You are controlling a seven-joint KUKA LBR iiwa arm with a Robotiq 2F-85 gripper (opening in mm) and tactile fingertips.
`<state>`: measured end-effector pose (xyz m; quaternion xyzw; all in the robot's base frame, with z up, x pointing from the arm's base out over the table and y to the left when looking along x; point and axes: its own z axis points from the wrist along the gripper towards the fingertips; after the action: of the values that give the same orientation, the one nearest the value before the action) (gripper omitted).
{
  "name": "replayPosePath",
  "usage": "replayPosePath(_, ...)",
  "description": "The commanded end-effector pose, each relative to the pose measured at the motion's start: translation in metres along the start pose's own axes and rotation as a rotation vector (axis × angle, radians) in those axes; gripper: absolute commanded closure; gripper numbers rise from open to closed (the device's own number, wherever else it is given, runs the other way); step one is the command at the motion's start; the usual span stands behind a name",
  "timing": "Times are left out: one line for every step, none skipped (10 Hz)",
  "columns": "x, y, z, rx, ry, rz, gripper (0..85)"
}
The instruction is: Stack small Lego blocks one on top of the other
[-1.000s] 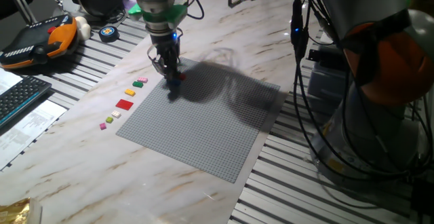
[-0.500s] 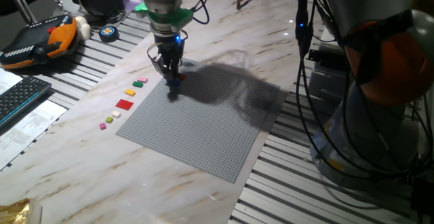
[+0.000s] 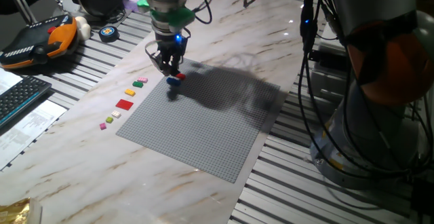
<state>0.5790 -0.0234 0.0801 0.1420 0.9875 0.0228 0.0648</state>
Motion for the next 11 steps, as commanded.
replayPosePath(-0.0001,0.0007,-0.0001,0.175,-0.086,1.408,84.3)
replayPosePath(-0.0003,0.0016,-0.0003,0.187,-0.083,1.435,84.3)
replayPosePath(-0.0003,0.0017,-0.0003,0.197,-0.080,1.454,84.3)
replayPosePath(-0.0007,0.0025,0.0003,0.209,-0.081,1.489,84.3)
replayPosePath(-0.0011,0.0037,0.0007,0.222,-0.080,1.518,84.3)
replayPosePath(-0.0013,0.0038,0.0009,0.233,-0.071,1.542,84.3)
replayPosePath(-0.0021,0.0042,0.0010,0.249,-0.061,1.558,84.3)
replayPosePath(-0.0040,0.0043,0.0016,0.266,-0.056,1.589,84.3)
replayPosePath(-0.0043,0.0035,0.0028,0.271,-0.053,1.601,84.3)
replayPosePath(-0.0044,0.0024,0.0046,0.268,-0.045,1.613,84.3)
replayPosePath(-0.0057,0.0007,0.0068,0.263,-0.030,1.639,84.3)
